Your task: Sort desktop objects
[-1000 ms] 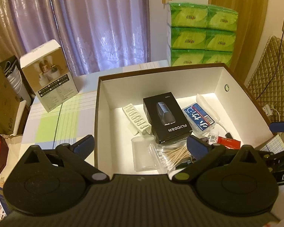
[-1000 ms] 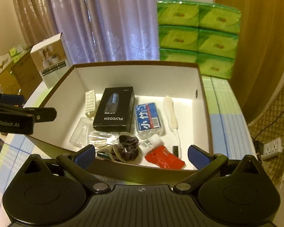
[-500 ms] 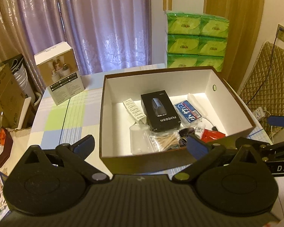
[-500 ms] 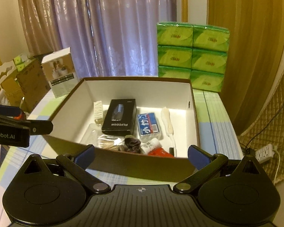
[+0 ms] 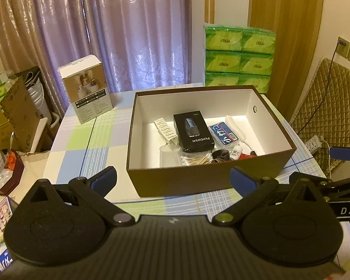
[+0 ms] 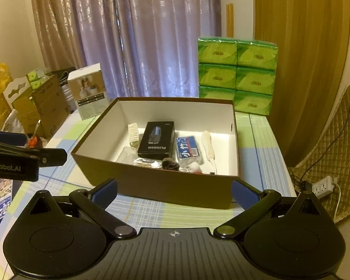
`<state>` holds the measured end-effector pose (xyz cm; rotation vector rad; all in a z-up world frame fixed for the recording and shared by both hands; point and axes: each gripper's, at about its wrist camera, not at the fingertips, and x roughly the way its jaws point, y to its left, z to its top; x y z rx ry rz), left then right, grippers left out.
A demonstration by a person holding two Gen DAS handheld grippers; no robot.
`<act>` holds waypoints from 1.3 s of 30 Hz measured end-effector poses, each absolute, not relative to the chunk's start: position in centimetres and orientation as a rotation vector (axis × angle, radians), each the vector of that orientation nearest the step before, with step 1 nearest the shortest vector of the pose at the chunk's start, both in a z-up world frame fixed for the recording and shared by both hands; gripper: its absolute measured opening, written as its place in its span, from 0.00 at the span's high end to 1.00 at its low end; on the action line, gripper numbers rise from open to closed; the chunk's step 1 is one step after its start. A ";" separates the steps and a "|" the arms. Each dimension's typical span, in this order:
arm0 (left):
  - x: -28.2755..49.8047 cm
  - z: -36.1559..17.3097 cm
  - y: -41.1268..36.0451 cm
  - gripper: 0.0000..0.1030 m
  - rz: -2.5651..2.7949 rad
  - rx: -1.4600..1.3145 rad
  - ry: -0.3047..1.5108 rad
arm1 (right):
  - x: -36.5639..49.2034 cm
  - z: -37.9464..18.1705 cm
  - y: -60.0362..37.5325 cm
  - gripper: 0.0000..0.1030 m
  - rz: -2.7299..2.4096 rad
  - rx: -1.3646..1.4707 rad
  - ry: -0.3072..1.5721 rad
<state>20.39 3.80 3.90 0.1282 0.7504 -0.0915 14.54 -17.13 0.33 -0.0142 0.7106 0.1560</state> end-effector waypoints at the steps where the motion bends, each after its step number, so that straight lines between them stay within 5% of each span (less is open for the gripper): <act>1: 19.9 4.0 3.7 0.01 -0.088 0.130 0.749 | 14.2 0.5 -17.1 0.02 0.158 -0.013 0.708; 39: 7.3 4.2 0.8 0.01 -0.025 0.136 0.710 | 4.3 1.0 -18.7 0.02 0.207 -0.036 0.693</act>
